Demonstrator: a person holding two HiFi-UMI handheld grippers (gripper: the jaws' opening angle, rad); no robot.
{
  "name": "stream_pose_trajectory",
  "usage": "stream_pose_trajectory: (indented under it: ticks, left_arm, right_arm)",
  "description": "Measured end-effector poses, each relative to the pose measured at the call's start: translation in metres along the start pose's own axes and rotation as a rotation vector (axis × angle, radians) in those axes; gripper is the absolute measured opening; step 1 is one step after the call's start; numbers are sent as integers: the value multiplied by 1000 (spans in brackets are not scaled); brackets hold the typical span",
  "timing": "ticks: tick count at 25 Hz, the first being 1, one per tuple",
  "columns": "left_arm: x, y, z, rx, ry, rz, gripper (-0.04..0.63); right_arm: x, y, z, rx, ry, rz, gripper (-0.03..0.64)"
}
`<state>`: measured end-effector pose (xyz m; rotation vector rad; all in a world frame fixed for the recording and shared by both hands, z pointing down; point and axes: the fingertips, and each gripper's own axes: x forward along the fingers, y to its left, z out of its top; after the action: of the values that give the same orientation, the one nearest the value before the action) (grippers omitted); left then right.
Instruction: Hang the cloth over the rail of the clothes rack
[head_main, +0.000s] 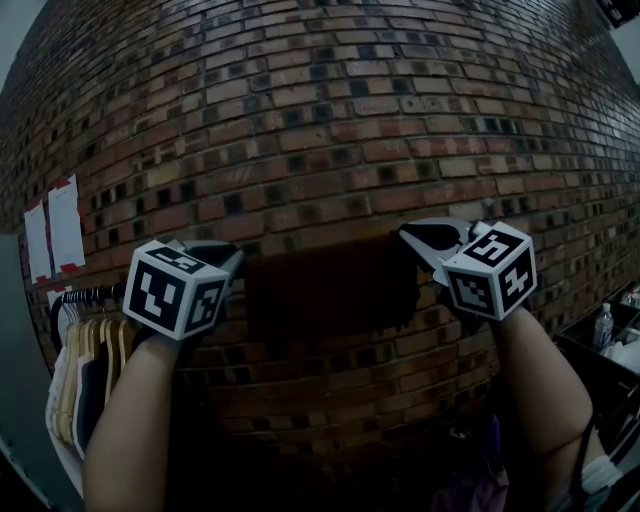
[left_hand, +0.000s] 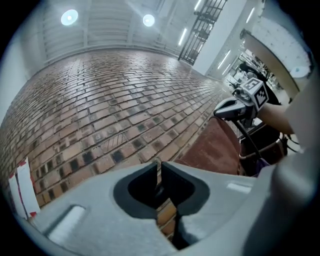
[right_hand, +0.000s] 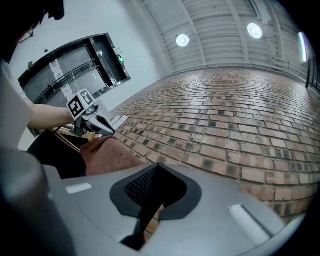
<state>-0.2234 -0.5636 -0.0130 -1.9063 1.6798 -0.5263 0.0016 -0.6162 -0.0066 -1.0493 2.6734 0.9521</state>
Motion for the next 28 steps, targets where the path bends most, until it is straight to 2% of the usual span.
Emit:
stream_pose_trajectory:
  ticks: [3, 9, 15, 19, 23, 28]
  left_arm:
    - [-10, -11, 3, -1, -24, -10, 25]
    - [-37, -50, -5, -69, -91, -77, 25]
    - [-60, -123, -47, -233, -126, -250, 25]
    - [-96, -186, -92, -327, -111, -396, 25]
    - [-163, -247, -134, -397, -81, -550, 25]
    - [-252, -291, -165, -480, -72, -645, 9]
  right_arm:
    - [-10, 0, 7, -9, -25, -14, 0]
    - [-35, 30, 2, 14, -9, 38, 0]
    - [-79, 89, -42, 138, 111, 70, 0]
    - [-115, 161, -70, 265, 202, 91, 0]
    - [-168, 258, -92, 357, 349, 103, 0]
    - [-232, 377, -95, 539, 450, 142, 0]
